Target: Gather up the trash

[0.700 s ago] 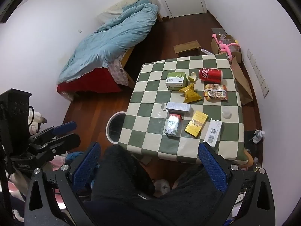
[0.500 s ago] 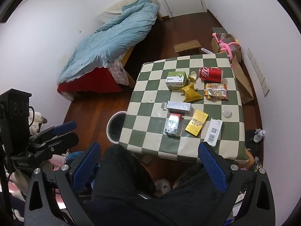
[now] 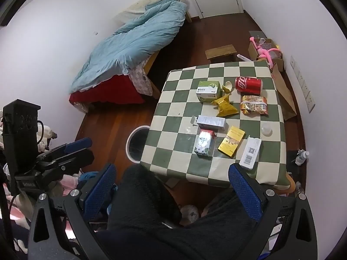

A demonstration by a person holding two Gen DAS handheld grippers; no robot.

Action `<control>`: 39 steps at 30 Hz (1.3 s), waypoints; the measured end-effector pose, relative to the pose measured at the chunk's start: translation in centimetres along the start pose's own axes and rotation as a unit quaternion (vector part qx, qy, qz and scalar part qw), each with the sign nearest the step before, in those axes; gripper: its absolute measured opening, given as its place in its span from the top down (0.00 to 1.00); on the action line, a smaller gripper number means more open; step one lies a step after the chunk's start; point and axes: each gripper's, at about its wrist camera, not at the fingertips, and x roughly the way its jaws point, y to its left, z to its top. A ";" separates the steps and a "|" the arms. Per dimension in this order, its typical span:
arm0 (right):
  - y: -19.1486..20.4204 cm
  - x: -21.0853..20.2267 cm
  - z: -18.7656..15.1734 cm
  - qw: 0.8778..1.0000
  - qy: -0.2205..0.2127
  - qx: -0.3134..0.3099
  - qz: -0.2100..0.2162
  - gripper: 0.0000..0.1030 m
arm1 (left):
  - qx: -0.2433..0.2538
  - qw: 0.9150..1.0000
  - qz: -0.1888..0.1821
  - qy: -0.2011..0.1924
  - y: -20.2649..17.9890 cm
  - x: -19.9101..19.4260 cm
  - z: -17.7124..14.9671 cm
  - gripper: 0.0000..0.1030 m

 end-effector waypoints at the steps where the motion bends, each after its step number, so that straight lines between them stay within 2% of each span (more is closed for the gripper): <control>1: 0.1 0.0 0.0 1.000 0.000 -0.001 0.000 0.00 | -0.001 1.000 0.000 0.000 -0.1 0.0 0.1 0.00; 39: 0.7 0.4 0.5 1.000 0.001 -0.006 -0.002 0.00 | -0.006 1.000 -0.001 -0.004 0.7 -0.5 0.2 0.00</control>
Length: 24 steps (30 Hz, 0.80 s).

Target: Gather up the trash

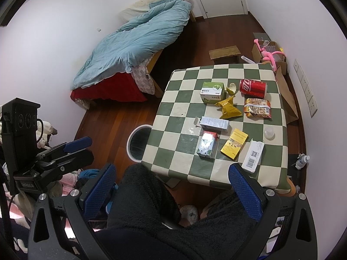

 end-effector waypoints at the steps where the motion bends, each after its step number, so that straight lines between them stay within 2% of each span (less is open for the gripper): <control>1: 0.0 0.0 0.0 1.000 0.000 0.000 -0.001 0.00 | 0.000 1.000 0.001 0.000 0.0 0.0 0.0 0.00; 24: 0.0 -0.1 0.2 1.000 -0.001 -0.001 -0.002 0.00 | 0.003 1.000 0.002 0.003 -0.2 -0.3 0.1 0.00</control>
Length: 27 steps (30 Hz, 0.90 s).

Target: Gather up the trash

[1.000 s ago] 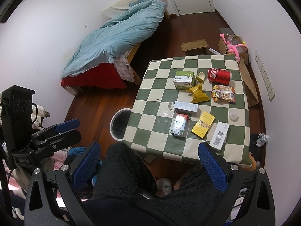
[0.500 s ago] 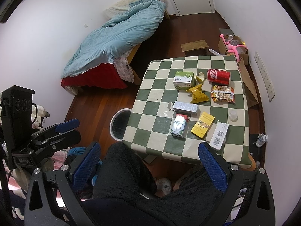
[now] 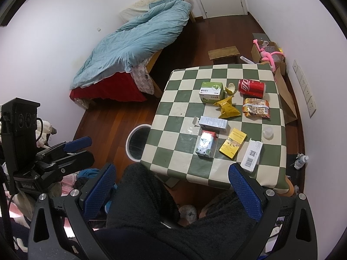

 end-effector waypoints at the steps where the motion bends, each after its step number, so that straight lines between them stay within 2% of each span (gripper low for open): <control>1: 0.0 0.0 0.0 1.000 0.000 -0.001 -0.001 0.00 | 0.000 1.000 0.000 0.000 0.0 0.0 0.0 0.00; 10: 0.0 0.0 0.0 1.000 0.000 -0.001 0.000 0.00 | 0.005 1.000 0.000 -0.001 -0.3 -0.1 0.1 0.00; 13: -0.1 0.0 0.1 1.000 -0.004 0.003 -0.002 0.00 | 0.006 1.000 0.011 -0.002 -0.5 0.3 0.1 0.00; 16: -0.7 0.2 0.2 1.000 -0.012 0.019 -0.015 0.00 | 0.010 0.997 0.072 -0.022 -0.1 1.4 0.5 0.00; 19: -3.0 1.2 0.4 0.997 -0.021 0.051 -0.057 0.00 | 0.014 0.986 0.160 -0.035 0.9 4.4 1.0 0.00; 21: -5.5 2.8 0.2 0.992 -0.024 0.082 -0.088 0.00 | 0.013 0.978 0.207 -0.022 2.2 8.0 1.1 0.00; 25: -11.4 8.6 -0.6 0.979 -0.004 0.141 -0.150 0.00 | -0.004 0.973 0.230 0.037 4.8 15.5 0.6 0.00; 27: -14.2 11.7 -1.4 0.973 0.011 0.172 -0.156 0.03 | -0.010 0.971 0.230 0.067 5.5 18.6 0.3 0.00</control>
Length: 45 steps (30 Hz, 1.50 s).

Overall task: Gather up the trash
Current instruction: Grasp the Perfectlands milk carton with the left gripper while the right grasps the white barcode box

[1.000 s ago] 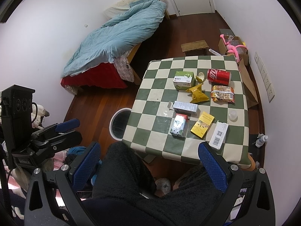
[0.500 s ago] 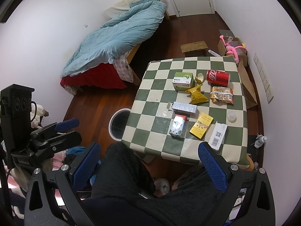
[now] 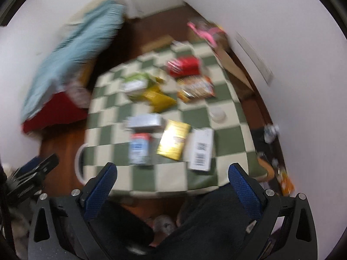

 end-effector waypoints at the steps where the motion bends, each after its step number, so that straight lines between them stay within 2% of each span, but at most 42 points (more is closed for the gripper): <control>1: -0.9 2.3 0.3 1.000 0.014 0.016 -0.004 0.08 | 0.000 1.000 -0.001 0.017 -0.4 1.7 0.0 0.00; 2: -1.8 4.4 0.5 0.999 0.026 0.030 -0.009 0.14 | 0.002 0.999 -0.005 0.041 -1.1 4.1 0.1 0.00; 5: -3.6 9.1 0.0 0.997 0.046 0.050 -0.035 0.15 | 0.004 0.995 -0.016 0.094 -2.9 8.4 0.3 0.00; 8: -4.4 12.9 -0.2 0.994 0.067 0.065 -0.048 0.18 | 0.006 0.991 -0.025 0.128 -4.5 11.6 0.5 0.01; 10: -4.8 14.9 0.0 0.993 0.080 0.070 -0.051 0.21 | 0.010 0.990 -0.027 0.140 -5.4 12.9 0.5 0.03; 12: -5.1 16.7 -0.1 0.992 0.086 0.072 -0.056 0.31 | 0.013 0.989 -0.033 0.144 -6.1 13.9 0.7 0.03; 13: -5.2 17.2 -0.2 0.991 0.091 0.073 -0.059 0.42 | 0.014 0.988 -0.036 0.148 -6.6 14.3 0.9 0.03; 15: -5.6 17.4 -0.3 0.992 0.085 0.070 -0.065 0.51 | 0.018 0.988 -0.043 0.147 -7.2 14.6 1.1 0.04; 17: -5.8 17.2 -0.2 0.991 0.081 0.063 -0.086 0.52 | 0.027 0.988 -0.044 0.145 -7.9 14.8 1.3 0.06; 21: -7.3 16.8 0.0 0.990 0.087 0.065 -0.089 0.50 | 0.043 0.986 -0.039 0.155 -8.9 15.4 1.5 0.24; 23: -7.6 16.9 0.0 0.990 0.091 0.067 -0.082 0.50 | 0.046 0.986 -0.035 0.157 -9.1 15.5 1.5 0.27; 25: -7.1 17.4 0.1 0.990 0.095 0.062 -0.085 0.50 | 0.051 0.986 -0.030 0.158 -9.2 15.4 1.4 0.48; 26: -7.1 17.5 0.1 0.990 0.096 0.059 -0.086 0.50 | 0.054 0.986 -0.025 0.154 -9.4 15.6 1.5 0.49; 27: -6.9 17.6 -0.1 0.990 0.095 0.055 -0.091 0.49 | 0.057 0.987 -0.022 0.149 -9.5 15.6 1.5 0.54; 30: -6.5 17.9 -0.1 0.989 0.094 0.048 -0.101 0.49 | 0.056 0.988 -0.017 0.140 -9.1 15.0 1.5 0.55; 34: -6.0 18.0 -0.3 0.989 0.090 0.037 -0.113 0.53 | 0.054 0.991 -0.009 0.125 -8.0 14.6 0.6 0.55; 36: -5.9 17.7 -0.5 0.990 0.084 0.031 -0.111 0.53 | 0.054 0.993 -0.004 0.107 -7.3 14.3 0.1 0.55; 39: -5.3 16.8 -0.8 0.992 0.075 0.025 -0.101 0.53 | 0.052 0.995 -0.002 0.081 -6.5 12.0 0.0 0.55; 45: -1.7 13.4 -1.5 0.997 0.041 -0.007 -0.063 0.53 | 0.046 0.999 0.001 0.005 -3.9 5.0 -0.6 0.55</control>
